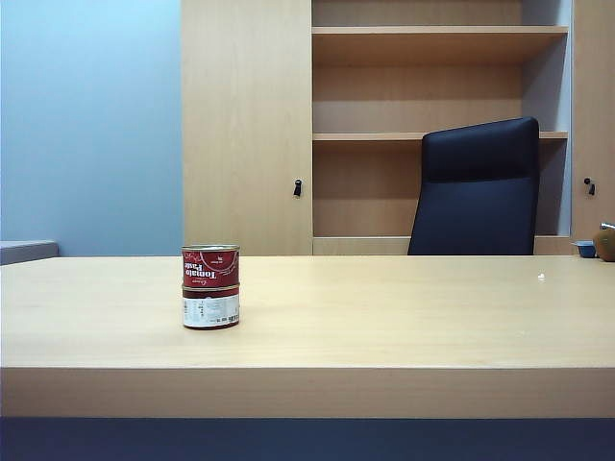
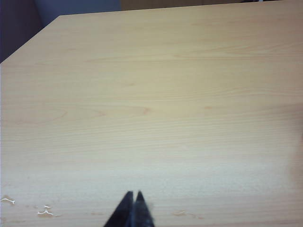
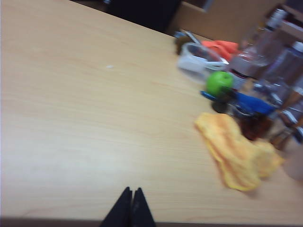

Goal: Stack a can of tomatoes on the right onto the can of tomatoes on the left.

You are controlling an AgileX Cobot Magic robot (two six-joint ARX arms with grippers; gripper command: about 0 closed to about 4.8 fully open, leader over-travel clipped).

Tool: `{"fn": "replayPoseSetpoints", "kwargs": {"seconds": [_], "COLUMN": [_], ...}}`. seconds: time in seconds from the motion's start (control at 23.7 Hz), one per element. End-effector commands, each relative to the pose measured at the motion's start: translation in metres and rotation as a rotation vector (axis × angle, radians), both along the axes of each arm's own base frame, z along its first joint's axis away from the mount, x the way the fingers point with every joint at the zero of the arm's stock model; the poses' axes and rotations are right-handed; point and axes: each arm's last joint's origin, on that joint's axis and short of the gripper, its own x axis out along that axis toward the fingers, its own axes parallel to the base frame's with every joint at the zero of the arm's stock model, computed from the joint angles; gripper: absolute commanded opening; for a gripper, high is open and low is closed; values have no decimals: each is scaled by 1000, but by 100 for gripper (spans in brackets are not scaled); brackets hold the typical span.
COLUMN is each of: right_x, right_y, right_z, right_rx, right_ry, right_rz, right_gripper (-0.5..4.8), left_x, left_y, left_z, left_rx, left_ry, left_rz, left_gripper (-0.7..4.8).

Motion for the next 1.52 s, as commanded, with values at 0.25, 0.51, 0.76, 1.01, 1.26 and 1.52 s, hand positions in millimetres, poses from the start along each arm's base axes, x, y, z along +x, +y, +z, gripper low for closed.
{"fn": "replayPoseSetpoints", "kwargs": {"seconds": [0.25,0.51,0.76,1.01,1.26,1.52], "right_x": [31,59,74,77,76,76], "right_y": [9,10,7,6,7,7], "right_z": [12,-37,-86,-115,-121,-122], "right_rx": [109,104,261,296,305,305], "right_ry": [-507,-457,-334,-144,-67,-65], "right_rz": [117,244,195,132,137,137], "right_gripper": [22,22,22,22,22,22], "left_x": [0,0,0,0,0,0], "left_y": [0,0,0,0,0,0], "left_z": [0,0,0,0,0,0], "left_rx": [-3,-3,-3,-3,-3,-3], "left_ry": [5,5,5,5,5,5], "left_rz": [-4,-4,-4,-4,-4,-4], "left_gripper": [-3,-3,-3,-3,-3,-3]}}
